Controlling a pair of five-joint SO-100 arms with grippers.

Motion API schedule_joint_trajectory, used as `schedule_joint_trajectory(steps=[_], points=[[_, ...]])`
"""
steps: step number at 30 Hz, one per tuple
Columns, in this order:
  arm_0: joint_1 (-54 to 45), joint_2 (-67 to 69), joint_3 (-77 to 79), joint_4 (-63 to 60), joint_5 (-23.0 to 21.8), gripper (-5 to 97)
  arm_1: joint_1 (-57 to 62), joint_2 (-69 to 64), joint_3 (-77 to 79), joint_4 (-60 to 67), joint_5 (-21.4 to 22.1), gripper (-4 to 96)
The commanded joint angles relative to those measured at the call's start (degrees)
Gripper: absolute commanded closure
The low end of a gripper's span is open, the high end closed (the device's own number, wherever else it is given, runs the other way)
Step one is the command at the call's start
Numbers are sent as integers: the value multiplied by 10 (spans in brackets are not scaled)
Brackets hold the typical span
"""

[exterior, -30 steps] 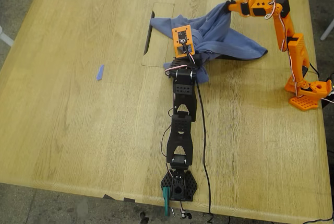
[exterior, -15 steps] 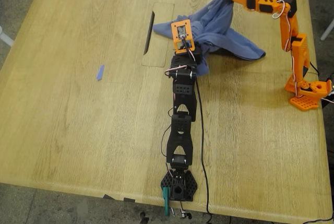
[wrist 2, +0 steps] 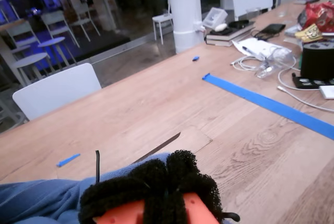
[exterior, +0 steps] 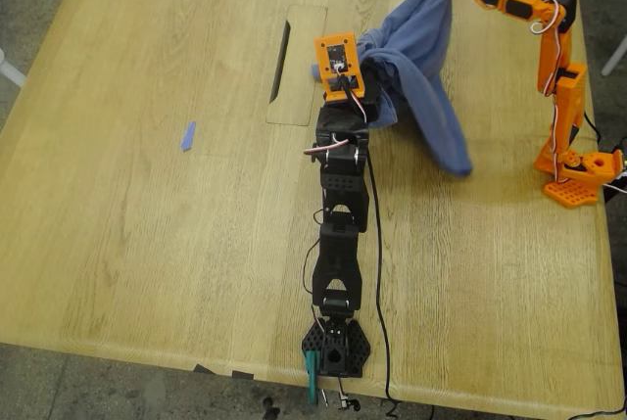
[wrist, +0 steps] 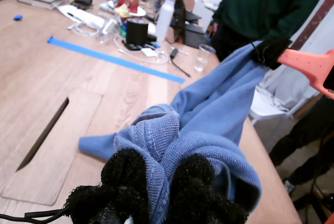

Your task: Fold a T-shirt

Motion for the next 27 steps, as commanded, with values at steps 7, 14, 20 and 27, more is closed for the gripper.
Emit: schedule_joint_trajectory(steps=[7, 14, 20, 27], points=[[4, 134, -18, -40, -6, 918, 20, 70, -11, -45, -2, 915], [9, 177, -18, -45, -7, 918, 9, 115, -11, -23, -4, 915], [38, 185, -19, -62, -12, 918, -34, 154, -11, 25, -5, 915], [96, 185, -17, -67, -13, 918, -95, 186, -2, 54, -8, 915]])
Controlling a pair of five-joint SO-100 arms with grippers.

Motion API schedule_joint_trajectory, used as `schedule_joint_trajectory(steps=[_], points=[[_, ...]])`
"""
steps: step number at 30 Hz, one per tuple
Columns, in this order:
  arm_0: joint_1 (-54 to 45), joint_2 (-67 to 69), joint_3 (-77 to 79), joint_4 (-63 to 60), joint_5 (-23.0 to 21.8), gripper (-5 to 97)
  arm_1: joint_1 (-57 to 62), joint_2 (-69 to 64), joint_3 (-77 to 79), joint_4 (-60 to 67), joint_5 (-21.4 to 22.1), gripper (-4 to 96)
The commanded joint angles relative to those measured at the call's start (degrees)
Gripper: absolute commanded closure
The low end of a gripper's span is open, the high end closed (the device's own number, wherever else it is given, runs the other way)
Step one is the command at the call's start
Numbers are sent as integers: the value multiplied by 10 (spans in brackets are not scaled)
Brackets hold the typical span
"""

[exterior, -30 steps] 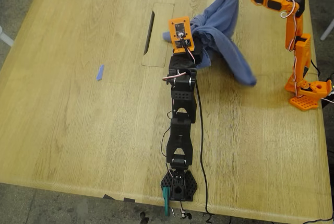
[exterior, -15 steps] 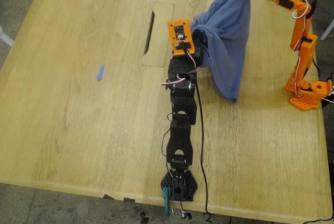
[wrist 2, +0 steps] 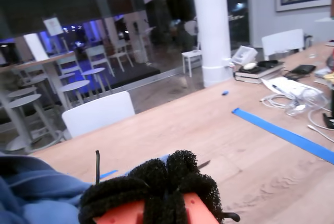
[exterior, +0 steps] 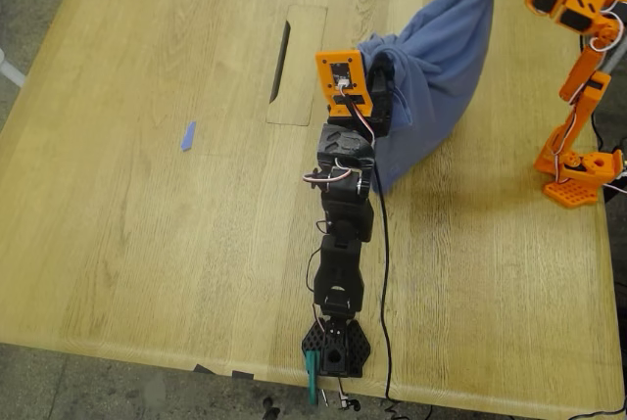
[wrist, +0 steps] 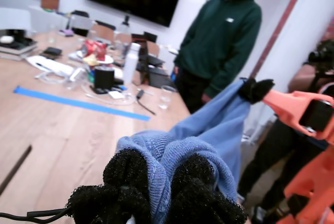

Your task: Fold a T-shirt

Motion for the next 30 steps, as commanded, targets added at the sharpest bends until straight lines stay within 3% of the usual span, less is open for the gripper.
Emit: schedule_joint_trajectory(steps=[1, 13, 21, 26, 30], points=[[24, 82, -18, -36, -7, 918, -27, 32, -2, -3, -5, 915], [148, 96, -21, -78, -11, 918, -120, 112, 4, 9, -18, 915], [222, 113, -21, -38, -6, 918, -163, 202, 62, 29, -29, 915], [302, 118, -21, 16, -4, 918, -211, 300, 175, 36, -45, 914], [357, 120, -21, 52, -4, 918, -257, 432, 383, -6, -54, 914]])
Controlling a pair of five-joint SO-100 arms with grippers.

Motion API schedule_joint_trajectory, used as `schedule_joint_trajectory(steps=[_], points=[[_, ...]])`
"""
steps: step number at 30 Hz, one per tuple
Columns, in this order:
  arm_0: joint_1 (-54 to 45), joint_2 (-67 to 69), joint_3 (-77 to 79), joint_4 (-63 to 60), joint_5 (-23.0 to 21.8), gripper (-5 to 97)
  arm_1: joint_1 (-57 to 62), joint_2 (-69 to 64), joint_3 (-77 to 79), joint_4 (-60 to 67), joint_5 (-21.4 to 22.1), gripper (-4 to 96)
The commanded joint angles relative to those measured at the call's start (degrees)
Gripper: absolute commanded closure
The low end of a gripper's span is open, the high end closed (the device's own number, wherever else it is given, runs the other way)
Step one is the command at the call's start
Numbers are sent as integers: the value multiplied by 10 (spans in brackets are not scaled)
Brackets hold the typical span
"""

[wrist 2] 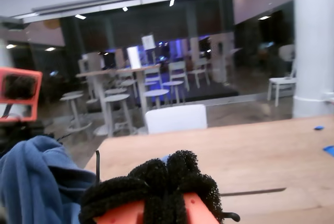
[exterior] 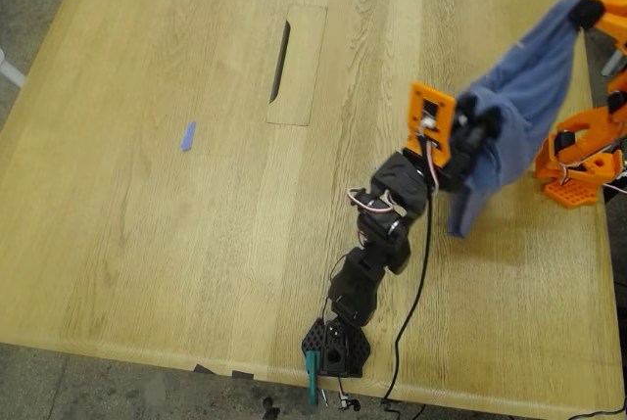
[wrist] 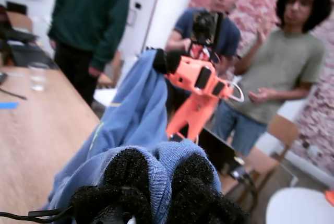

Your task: Fold a T-shirt

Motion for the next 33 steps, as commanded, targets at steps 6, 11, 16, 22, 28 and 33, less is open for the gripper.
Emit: schedule_joint_trajectory(steps=[6, 11, 16, 22, 28, 33], points=[[117, 67, -20, 52, 4, 918, -100, 88, 174, -38, -31, 914], [202, 65, -20, 97, -4, 918, -147, 89, 192, -11, -32, 914], [176, 63, -20, 185, -25, 918, -177, 134, 305, -11, -19, 914], [57, 45, -20, 211, -32, 918, -184, 182, 482, -91, -4, 914], [-57, 20, -20, 212, -39, 918, -149, 189, 568, -135, 4, 914], [-134, -15, -20, 213, -37, 918, -82, 193, 651, -183, 10, 914]])
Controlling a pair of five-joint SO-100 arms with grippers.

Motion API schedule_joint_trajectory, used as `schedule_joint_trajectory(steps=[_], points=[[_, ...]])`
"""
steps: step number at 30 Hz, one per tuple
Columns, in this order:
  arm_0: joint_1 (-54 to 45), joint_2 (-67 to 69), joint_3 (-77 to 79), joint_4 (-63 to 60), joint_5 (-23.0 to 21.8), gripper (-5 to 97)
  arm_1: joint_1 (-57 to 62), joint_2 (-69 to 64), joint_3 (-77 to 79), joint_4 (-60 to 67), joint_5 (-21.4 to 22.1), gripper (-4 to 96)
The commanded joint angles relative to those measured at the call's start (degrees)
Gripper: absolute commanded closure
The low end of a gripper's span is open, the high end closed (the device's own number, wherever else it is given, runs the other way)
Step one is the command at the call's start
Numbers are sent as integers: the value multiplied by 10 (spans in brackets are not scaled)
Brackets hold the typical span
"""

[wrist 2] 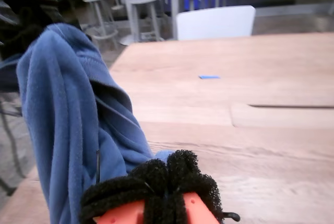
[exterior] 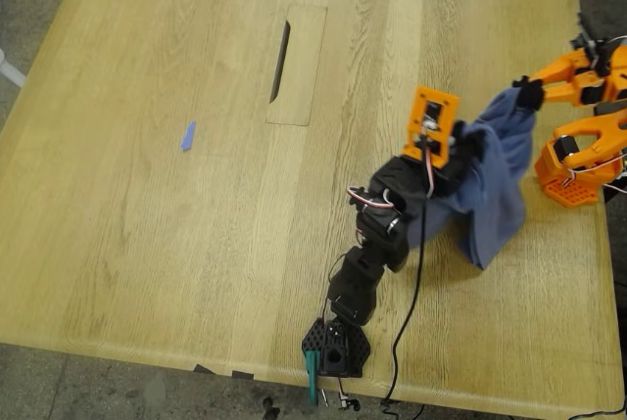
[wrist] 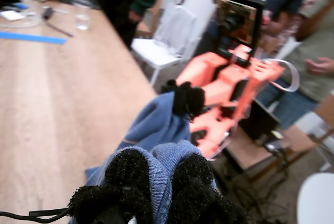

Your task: Fold a T-shirt

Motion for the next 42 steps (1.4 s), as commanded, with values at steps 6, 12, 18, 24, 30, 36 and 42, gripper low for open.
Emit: schedule_joint_trajectory(steps=[6, 12, 18, 24, 30, 36, 42], points=[[-114, -14, -20, 34, -4, 918, 99, 25, 76, -54, 7, 914], [-189, -39, -19, 34, -2, 918, 180, 42, 134, -86, 6, 914], [-206, -45, -19, 35, 0, 918, 279, 64, 170, -104, 4, 914], [-214, -51, -18, 35, 1, 918, 313, 66, 197, -126, 3, 914], [-246, -58, 9, 37, 4, 918, 372, 57, 223, -133, 3, 914], [-270, 98, 293, 33, 2, 918, 386, 71, 242, -99, 5, 914], [-285, 151, 433, -15, 0, 918, 397, 65, 265, -98, 7, 914]])
